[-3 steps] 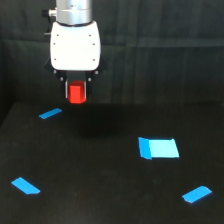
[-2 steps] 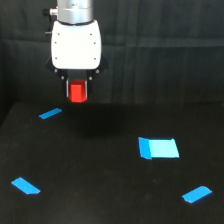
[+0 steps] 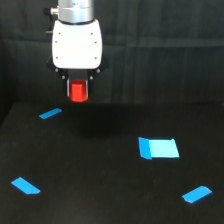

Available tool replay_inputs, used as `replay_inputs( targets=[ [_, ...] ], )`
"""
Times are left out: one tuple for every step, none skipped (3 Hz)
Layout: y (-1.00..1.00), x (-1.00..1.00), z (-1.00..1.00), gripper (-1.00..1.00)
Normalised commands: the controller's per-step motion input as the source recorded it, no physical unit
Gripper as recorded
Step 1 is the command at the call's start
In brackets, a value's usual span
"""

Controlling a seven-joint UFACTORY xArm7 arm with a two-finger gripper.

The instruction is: Pick up the red object from the table

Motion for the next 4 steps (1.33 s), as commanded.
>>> replay_inputs(
  targets=[
    [0.14,0.00,0.16,-0.82],
    [-0.02,-0.02,0.15,-0.93],
    [0.06,-0.02,0.10,-0.78],
    [-0.06,0.10,0.10,-0.92]
  ],
)
